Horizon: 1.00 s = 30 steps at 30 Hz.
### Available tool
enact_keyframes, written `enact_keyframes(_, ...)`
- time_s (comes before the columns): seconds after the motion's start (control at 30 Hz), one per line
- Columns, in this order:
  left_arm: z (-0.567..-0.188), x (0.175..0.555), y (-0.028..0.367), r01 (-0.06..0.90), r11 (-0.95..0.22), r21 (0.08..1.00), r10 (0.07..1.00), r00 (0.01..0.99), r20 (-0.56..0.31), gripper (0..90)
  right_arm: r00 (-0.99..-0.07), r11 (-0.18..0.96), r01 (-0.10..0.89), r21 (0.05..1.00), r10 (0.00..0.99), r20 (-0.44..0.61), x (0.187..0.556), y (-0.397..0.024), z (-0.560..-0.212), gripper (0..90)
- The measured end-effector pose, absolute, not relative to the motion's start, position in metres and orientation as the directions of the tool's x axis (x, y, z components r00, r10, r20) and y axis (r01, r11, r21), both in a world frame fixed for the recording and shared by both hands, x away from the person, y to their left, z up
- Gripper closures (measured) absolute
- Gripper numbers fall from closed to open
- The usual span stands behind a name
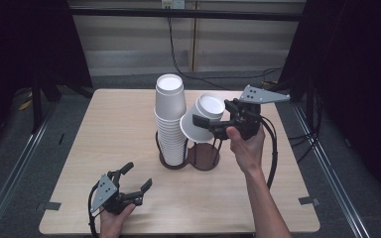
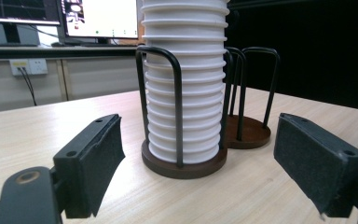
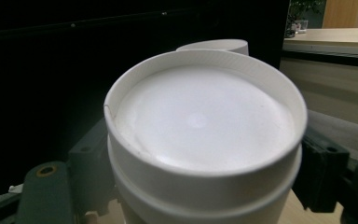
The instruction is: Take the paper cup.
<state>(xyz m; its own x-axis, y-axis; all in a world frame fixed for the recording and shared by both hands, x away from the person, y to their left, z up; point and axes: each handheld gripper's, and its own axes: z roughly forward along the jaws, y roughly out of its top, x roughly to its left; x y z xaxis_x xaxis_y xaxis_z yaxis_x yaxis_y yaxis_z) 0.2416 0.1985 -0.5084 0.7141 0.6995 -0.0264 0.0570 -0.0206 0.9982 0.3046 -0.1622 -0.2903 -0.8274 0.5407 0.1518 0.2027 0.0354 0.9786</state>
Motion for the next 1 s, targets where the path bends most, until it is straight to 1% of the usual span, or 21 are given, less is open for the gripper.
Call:
enact_keyframes(0.1, -0.507, 0.245, 0.197, 0.118, -0.013, 0.993, 0.695, 0.715, -0.076, 15.8, -0.831, 0.062, 0.206, 0.977, 0.538, 0.142, 0.304, -0.159, -0.297, 21.4)
enact_keyframes(0.17, -0.506, 0.245, 0.197, 0.121, -0.007, 0.993, 0.685, 0.724, -0.084, 15.9, -0.833, 0.065, 0.213, 0.975, 0.533, 0.147, 0.304, -0.158, -0.302, 21.4)
enact_keyframes(0.23, -0.504, 0.245, 0.197, 0.106, -0.019, 0.994, 0.677, 0.733, -0.066, 16.0, -0.833, 0.061, 0.218, 0.974, 0.531, 0.153, 0.303, -0.158, -0.307, 21.4)
enact_keyframes(0.27, -0.503, 0.245, 0.196, 0.116, 0.002, 0.993, 0.672, 0.735, -0.087, 16.2, -0.834, 0.062, 0.220, 0.973, 0.530, 0.155, 0.303, -0.158, -0.310, 21.4)
enact_keyframes(0.43, -0.493, 0.245, 0.196, 0.103, -0.025, 0.994, 0.648, 0.759, -0.062, 16.3, -0.838, 0.058, 0.232, 0.971, 0.518, 0.169, 0.301, -0.154, -0.322, 21.4)
enact_keyframes(0.47, -0.491, 0.244, 0.195, 0.105, -0.018, 0.994, 0.641, 0.764, -0.069, 16.5, -0.839, 0.065, 0.233, 0.970, 0.518, 0.167, 0.301, -0.153, -0.325, 21.4)
enact_keyframes(0.5, -0.490, 0.244, 0.194, 0.097, -0.026, 0.995, 0.635, 0.770, -0.058, 16.8, -0.840, 0.066, 0.236, 0.970, 0.516, 0.169, 0.301, -0.152, -0.327, 21.4)
enact_keyframes(0.53, -0.488, 0.244, 0.192, 0.102, -0.013, 0.995, 0.630, 0.773, -0.071, 16.8, -0.841, 0.069, 0.238, 0.969, 0.513, 0.170, 0.301, -0.151, -0.329, 21.4)
enact_keyframes(0.6, -0.485, 0.243, 0.191, 0.086, -0.037, 0.996, 0.618, 0.785, -0.045, 16.8, -0.842, 0.071, 0.244, 0.967, 0.511, 0.175, 0.301, -0.150, -0.333, 21.4)
enact_keyframes(0.67, -0.481, 0.242, 0.187, 0.083, -0.038, 0.996, 0.609, 0.792, -0.043, 17.0, -0.845, 0.079, 0.245, 0.966, 0.506, 0.173, 0.300, -0.148, -0.337, 21.4)
enact_keyframes(0.7, -0.479, 0.242, 0.187, 0.072, -0.055, 0.996, 0.600, 0.800, -0.025, 17.2, -0.846, 0.082, 0.247, 0.965, 0.504, 0.174, 0.299, -0.147, -0.339, 21.4)
enact_keyframes(0.73, -0.478, 0.241, 0.184, 0.082, -0.038, 0.996, 0.592, 0.804, -0.044, 17.2, -0.847, 0.083, 0.248, 0.965, 0.502, 0.174, 0.299, -0.145, -0.341, 21.4)
enact_keyframes(0.77, -0.476, 0.241, 0.184, 0.068, -0.049, 0.996, 0.589, 0.808, -0.026, 17.2, -0.849, 0.084, 0.250, 0.965, 0.497, 0.176, 0.298, -0.144, -0.342, 21.4)
enact_keyframes(0.93, -0.472, 0.242, 0.177, 0.066, -0.054, 0.996, 0.568, 0.823, -0.024, 17.2, -0.854, 0.084, 0.253, 0.964, 0.487, 0.182, 0.295, -0.139, -0.350, 21.5)
enact_keyframes(1.0, -0.470, 0.242, 0.176, 0.058, -0.072, 0.996, 0.557, 0.831, -0.008, 17.1, -0.857, 0.085, 0.255, 0.963, 0.481, 0.184, 0.294, -0.137, -0.353, 21.4)
